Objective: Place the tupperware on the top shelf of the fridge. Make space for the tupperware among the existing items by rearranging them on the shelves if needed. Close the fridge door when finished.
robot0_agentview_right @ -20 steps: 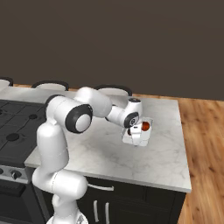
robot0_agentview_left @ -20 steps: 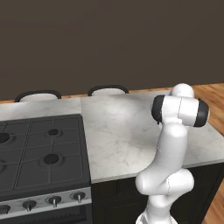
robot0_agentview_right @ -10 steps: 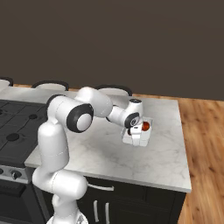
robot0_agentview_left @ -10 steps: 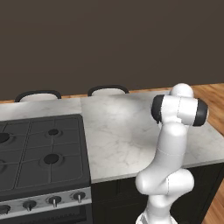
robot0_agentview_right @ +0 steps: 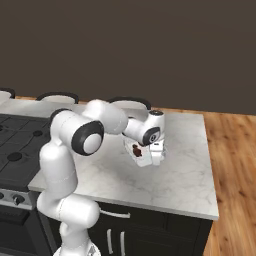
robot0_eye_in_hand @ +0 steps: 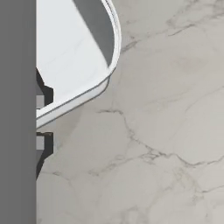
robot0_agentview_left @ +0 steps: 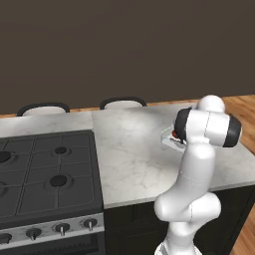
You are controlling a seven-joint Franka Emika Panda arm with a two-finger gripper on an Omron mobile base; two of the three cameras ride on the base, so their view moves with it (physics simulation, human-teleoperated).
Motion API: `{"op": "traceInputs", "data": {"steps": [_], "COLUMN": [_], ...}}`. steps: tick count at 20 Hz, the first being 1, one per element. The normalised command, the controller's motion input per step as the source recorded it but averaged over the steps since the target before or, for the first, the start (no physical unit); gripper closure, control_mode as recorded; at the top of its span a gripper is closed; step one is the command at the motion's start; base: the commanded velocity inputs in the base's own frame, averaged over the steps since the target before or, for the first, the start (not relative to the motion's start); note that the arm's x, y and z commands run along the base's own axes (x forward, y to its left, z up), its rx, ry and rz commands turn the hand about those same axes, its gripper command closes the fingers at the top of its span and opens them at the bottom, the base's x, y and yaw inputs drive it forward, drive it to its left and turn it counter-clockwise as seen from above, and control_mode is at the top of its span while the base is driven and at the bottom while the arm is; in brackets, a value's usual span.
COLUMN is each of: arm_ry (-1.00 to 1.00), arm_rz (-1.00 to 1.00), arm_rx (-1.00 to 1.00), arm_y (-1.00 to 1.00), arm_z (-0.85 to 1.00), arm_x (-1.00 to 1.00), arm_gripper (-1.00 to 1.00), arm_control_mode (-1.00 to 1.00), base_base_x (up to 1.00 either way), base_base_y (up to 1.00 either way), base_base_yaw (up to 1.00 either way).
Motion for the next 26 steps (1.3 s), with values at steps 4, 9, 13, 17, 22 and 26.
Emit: {"op": "traceInputs", "data": {"steps": [4, 9, 13, 17, 22, 26], "arm_ry": [-0.21, -0.24, -0.19, -0.09, -0.01, 0.01], "arm_rz": [0.0, 0.01, 0.0, 0.0, 0.0, 0.01], "arm_rx": [-0.03, -0.17, -0.11, 0.0, 0.02, 0.1], "arm_y": [0.27, 0.98, 1.0, 0.99, 0.86, 0.67], "arm_z": [1.0, 0.84, 0.88, 0.99, 1.0, 1.0], "arm_x": [-0.83, -0.86, -0.84, -0.94, -0.98, -0.9], "arm_gripper": [1.0, 1.0, 1.0, 1.0, 1.0, 1.0], "arm_control_mode": [-1.0, -1.0, -1.0, -1.0, -1.0, -1.0], "base_base_x": [0.0, 0.0, 0.0, 0.0, 0.0, 0.0], "base_base_y": [0.0, 0.0, 0.0, 0.0, 0.0, 0.0], "base_base_yaw": [0.0, 0.0, 0.0, 0.0, 0.0, 0.0]}}
